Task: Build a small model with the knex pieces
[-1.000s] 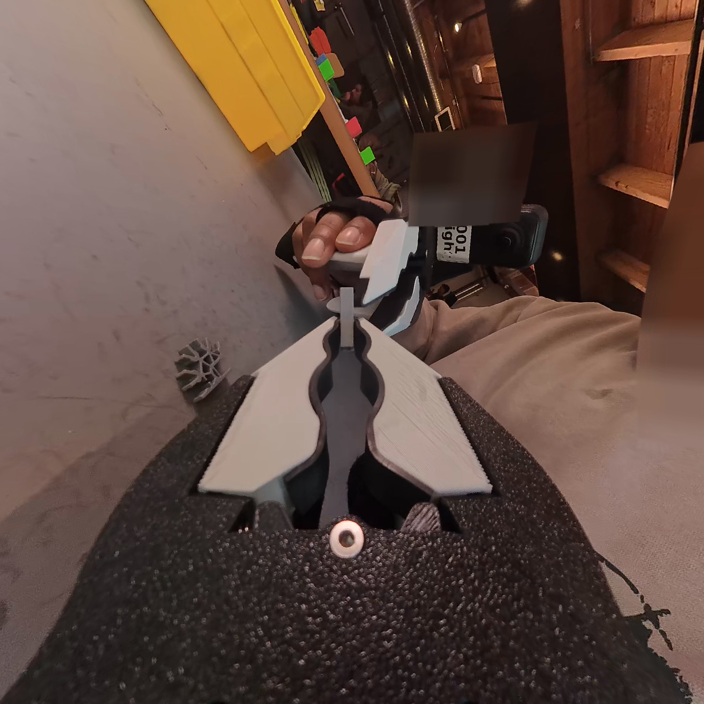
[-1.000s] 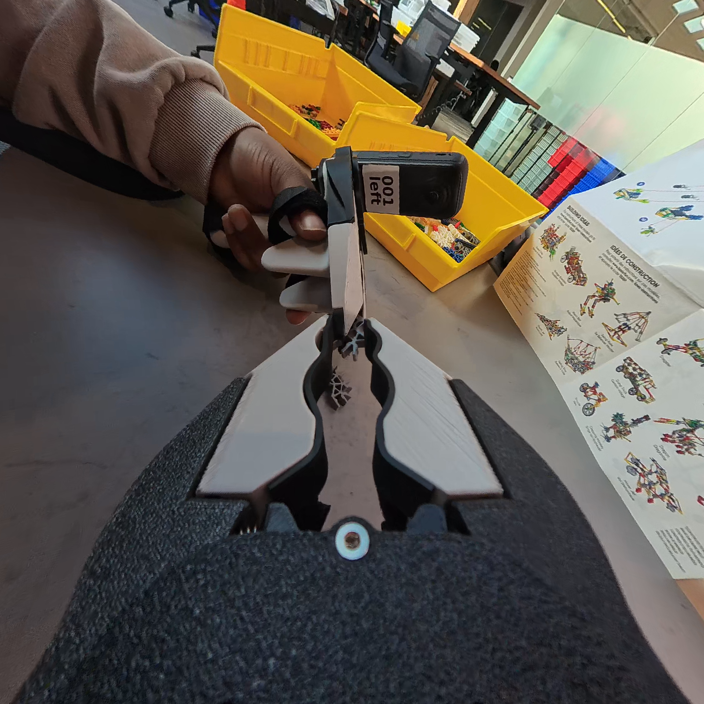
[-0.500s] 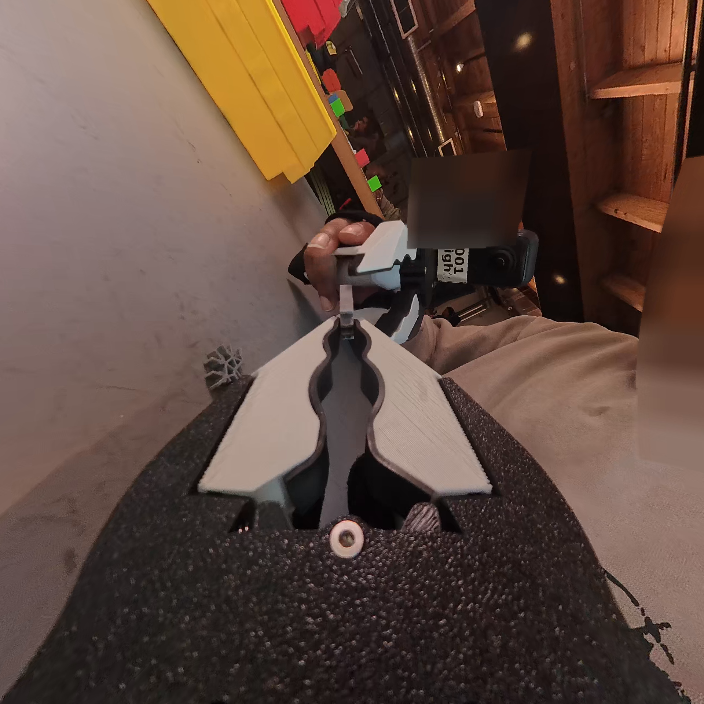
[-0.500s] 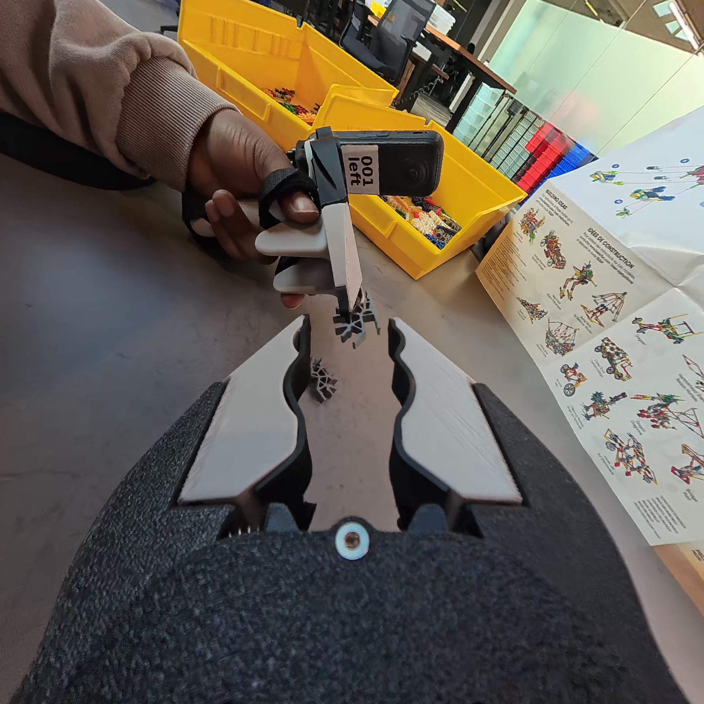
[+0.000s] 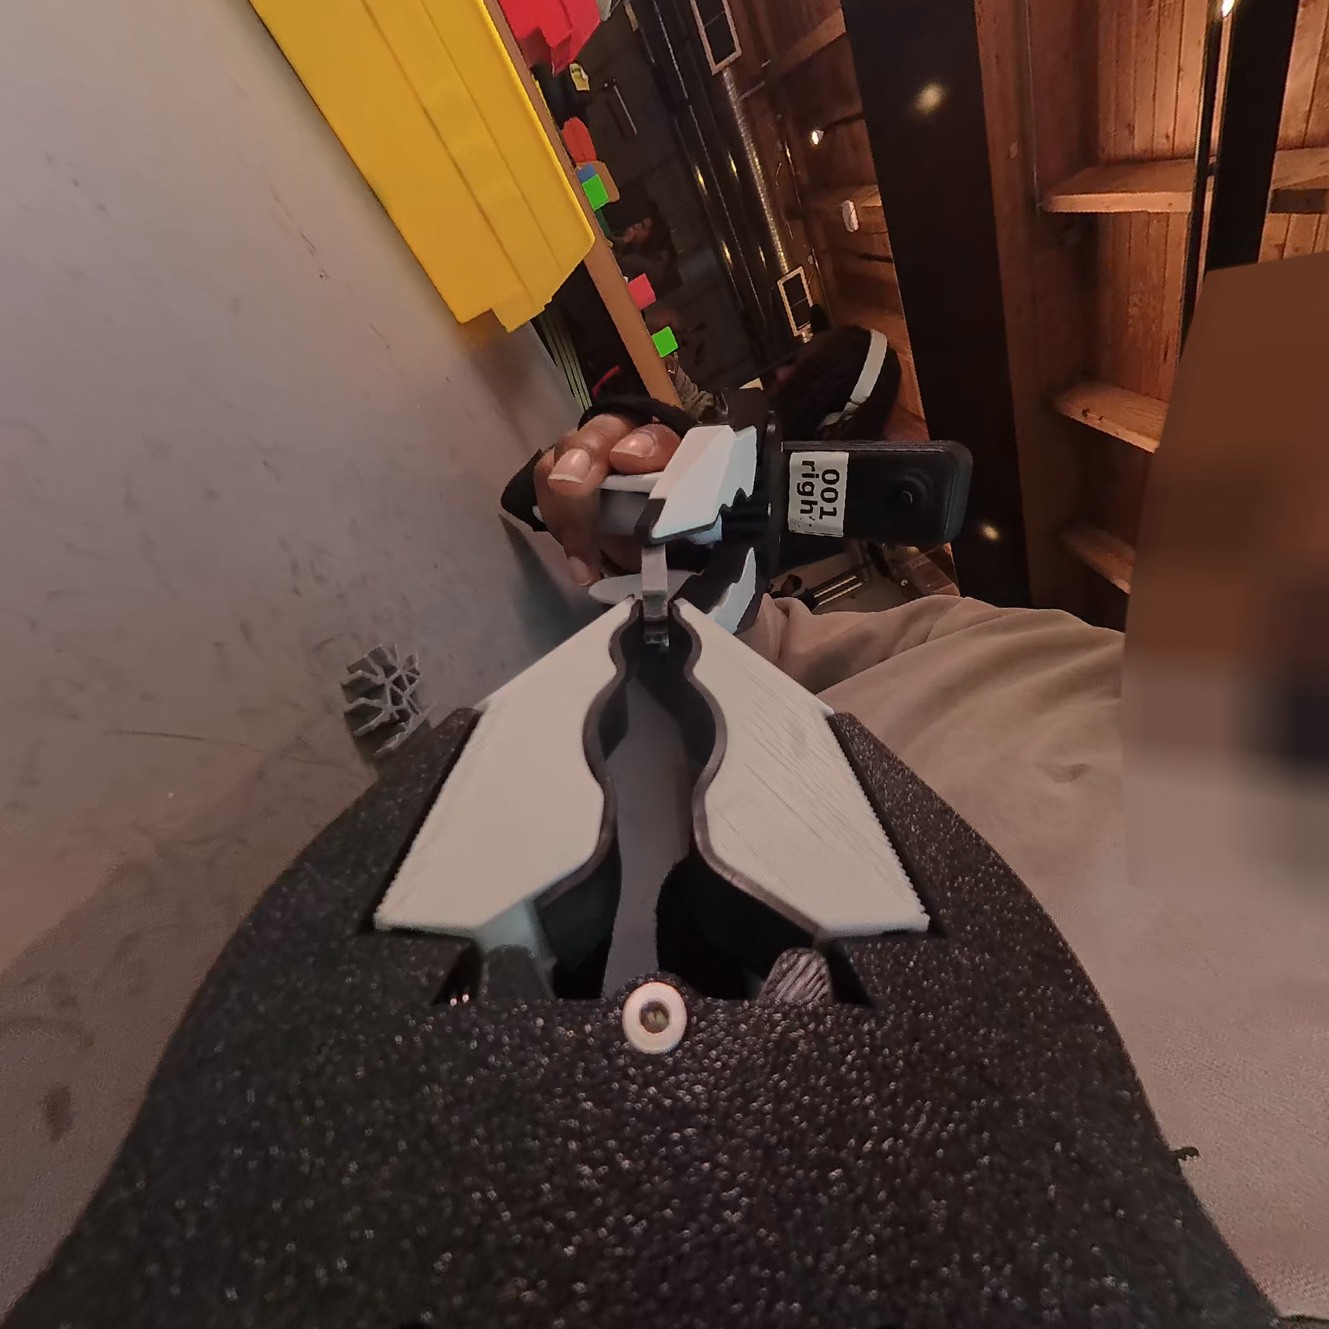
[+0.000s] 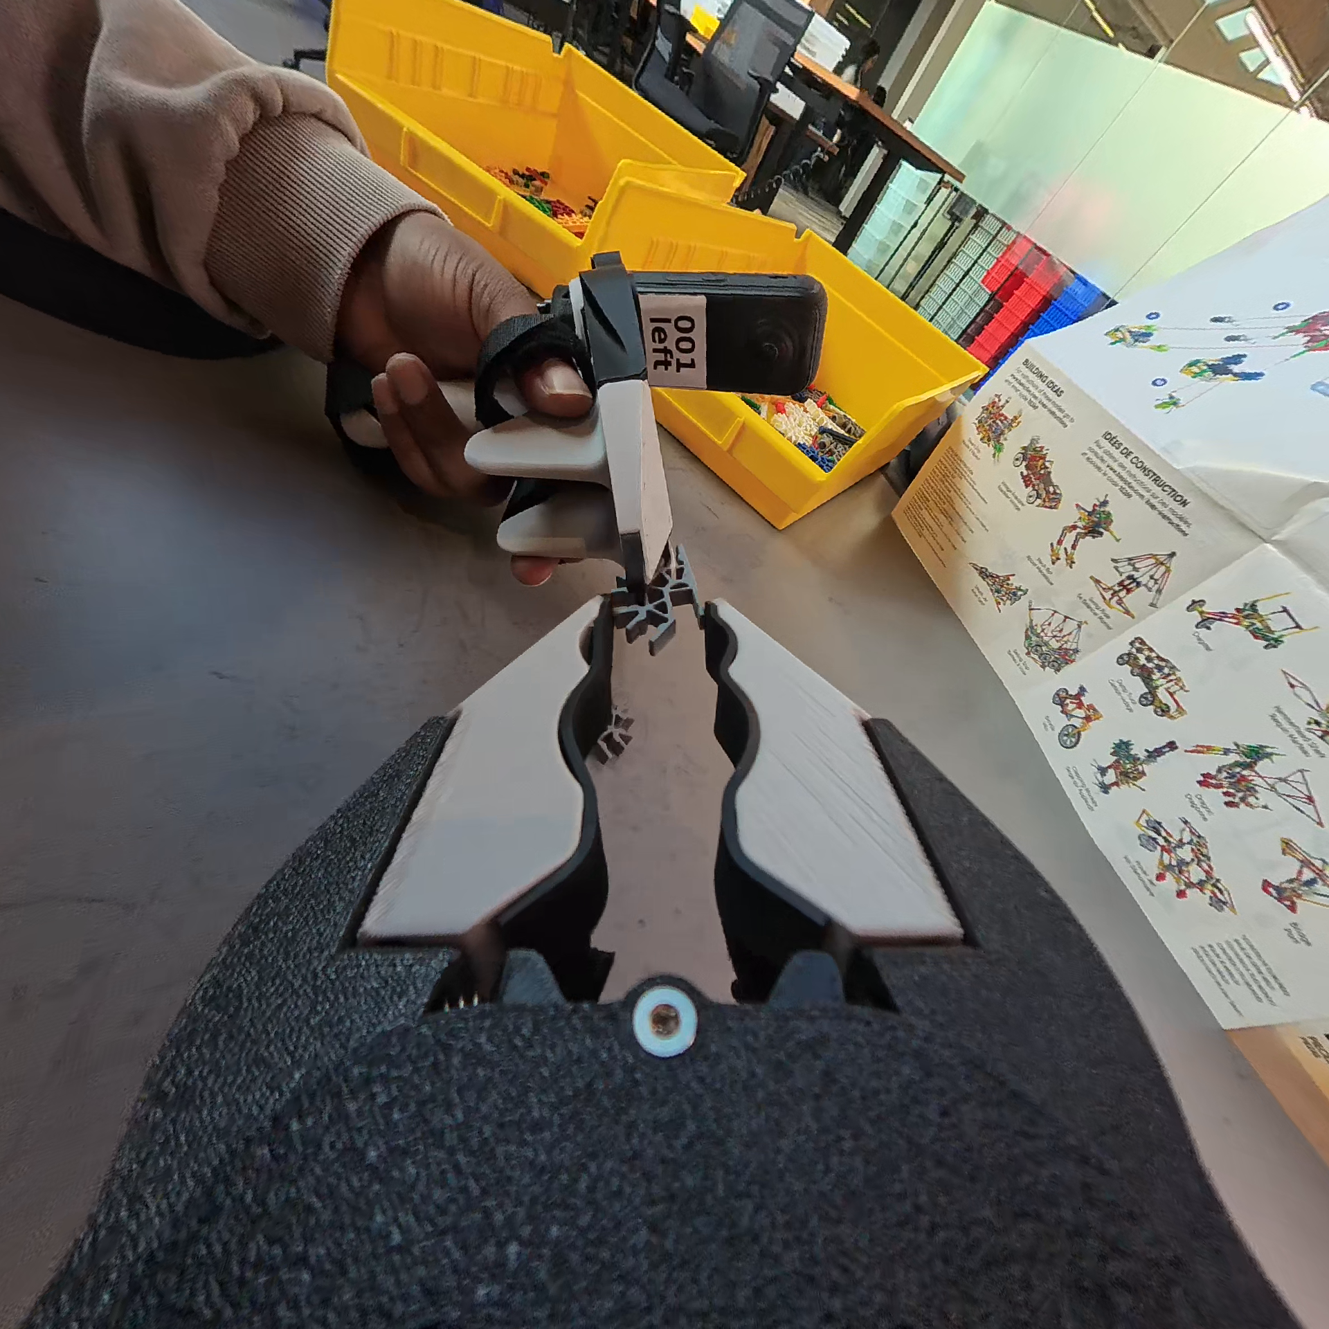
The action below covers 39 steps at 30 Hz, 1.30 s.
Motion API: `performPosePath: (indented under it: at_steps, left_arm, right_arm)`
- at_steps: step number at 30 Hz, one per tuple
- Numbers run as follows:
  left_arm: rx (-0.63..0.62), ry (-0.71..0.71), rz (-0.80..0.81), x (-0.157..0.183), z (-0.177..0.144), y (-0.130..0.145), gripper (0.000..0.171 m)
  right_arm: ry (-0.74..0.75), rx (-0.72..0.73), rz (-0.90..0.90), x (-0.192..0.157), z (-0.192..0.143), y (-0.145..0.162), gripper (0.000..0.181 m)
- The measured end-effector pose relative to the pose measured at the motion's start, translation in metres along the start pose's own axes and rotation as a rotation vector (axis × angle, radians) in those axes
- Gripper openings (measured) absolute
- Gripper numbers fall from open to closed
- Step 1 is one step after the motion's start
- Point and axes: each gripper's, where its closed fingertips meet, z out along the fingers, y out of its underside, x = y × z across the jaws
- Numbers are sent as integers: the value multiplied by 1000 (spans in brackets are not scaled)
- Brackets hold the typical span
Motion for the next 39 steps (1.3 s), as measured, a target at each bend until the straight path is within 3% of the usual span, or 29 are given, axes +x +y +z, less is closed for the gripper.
performPosePath:
  at_steps: [4, 7, 10, 13, 18, 24, 28, 39]
  left_arm:
    - [17, -9, 9, -1, -3, -4, 8]
    - [63, -54, 89, 0, -13, -17, 23]
    - [54, -207, 239, -9, -25, -25, 27]
    - [-71, -413, 405, -30, -32, -17, 30]
    - [-294, -603, 571, -57, -27, 10, 32]
    - [-401, -702, 668, -72, -27, 21, 32]
    - [-423, -757, 715, -77, -31, 19, 22]
    - [-363, -817, 692, -80, -46, 4, 18]
  right_arm:
    - [-3, -18, 1, 2, -1, 2, 22]
    - [33, -76, 2, 11, -5, 13, 22]
    - [55, -312, 69, 22, -9, 57, 22]
    - [7, -513, 134, 16, -16, 98, 22]
    - [-18, -515, 206, 13, -18, 97, 22]
    - [-61, -505, 242, 7, -19, 94, 27]
    - [-79, -485, 276, 5, -19, 91, 29]
    - [-67, -489, 299, 7, -19, 95, 29]
